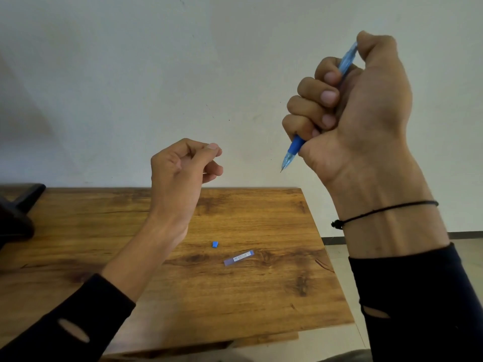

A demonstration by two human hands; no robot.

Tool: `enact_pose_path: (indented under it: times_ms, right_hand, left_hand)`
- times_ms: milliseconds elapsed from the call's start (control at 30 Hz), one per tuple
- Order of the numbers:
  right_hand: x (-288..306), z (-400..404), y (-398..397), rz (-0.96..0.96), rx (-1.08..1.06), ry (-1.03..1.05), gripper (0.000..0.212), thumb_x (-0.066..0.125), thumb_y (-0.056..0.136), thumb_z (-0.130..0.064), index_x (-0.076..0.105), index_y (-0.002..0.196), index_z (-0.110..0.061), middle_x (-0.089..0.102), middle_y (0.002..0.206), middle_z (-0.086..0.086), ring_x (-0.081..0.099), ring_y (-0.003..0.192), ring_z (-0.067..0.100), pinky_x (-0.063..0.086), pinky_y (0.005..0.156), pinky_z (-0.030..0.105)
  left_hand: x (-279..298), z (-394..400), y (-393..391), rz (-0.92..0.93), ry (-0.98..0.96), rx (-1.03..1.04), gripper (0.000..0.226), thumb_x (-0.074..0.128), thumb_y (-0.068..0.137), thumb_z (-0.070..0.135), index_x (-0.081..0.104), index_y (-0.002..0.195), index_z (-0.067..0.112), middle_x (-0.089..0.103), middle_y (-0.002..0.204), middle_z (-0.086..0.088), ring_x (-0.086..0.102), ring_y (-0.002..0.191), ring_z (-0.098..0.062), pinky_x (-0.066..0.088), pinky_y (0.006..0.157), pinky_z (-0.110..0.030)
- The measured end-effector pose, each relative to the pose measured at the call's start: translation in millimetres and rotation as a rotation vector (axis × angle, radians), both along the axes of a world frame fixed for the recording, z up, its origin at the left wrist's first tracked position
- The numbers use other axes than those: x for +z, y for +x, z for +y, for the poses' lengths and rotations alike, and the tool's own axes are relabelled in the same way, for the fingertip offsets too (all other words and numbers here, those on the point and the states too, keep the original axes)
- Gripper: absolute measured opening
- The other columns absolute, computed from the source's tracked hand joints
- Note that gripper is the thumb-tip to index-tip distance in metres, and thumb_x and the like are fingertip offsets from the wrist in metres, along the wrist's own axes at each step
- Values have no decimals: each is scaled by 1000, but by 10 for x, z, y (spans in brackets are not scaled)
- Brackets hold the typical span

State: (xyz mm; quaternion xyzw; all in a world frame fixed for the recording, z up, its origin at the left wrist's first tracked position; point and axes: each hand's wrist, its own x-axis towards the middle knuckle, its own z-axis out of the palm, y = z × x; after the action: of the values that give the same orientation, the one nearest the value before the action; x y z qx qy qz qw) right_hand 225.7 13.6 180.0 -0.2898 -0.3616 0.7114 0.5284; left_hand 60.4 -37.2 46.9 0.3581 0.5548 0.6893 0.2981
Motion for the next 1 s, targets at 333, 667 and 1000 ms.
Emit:
enact_pose_path:
  times_ms: [333, 667, 1000]
  right_hand:
    - [-593, 237, -176, -296, -61, -41, 34, 53, 113, -27, 64, 93, -4, 55, 88, 8, 51, 68, 14, 53, 55, 23]
    - [-1395, 308, -358, -543, -144, -42, 31, 76, 100, -29, 76, 100, 3, 75, 95, -1, 57, 72, 17, 55, 64, 31]
    - [-1991, 507, -106, -1381, -63, 359, 23, 90, 87, -24, 75, 94, -8, 75, 81, 7, 75, 78, 24, 62, 73, 38]
  left_hand:
    - [-69, 8, 74, 43, -93, -286, 19, 67, 104, 27, 82, 97, 17, 84, 93, 3, 79, 85, -10, 65, 81, -28]
    - [-575, 132, 156, 74, -291, -421, 14, 84, 92, 32, 84, 91, 18, 85, 82, 0, 83, 79, -9, 63, 67, -19]
    - [-1048, 288, 204, 564, -486, -386, 24, 83, 90, 47, 80, 82, 25, 78, 69, 8, 74, 66, -4, 59, 61, -29]
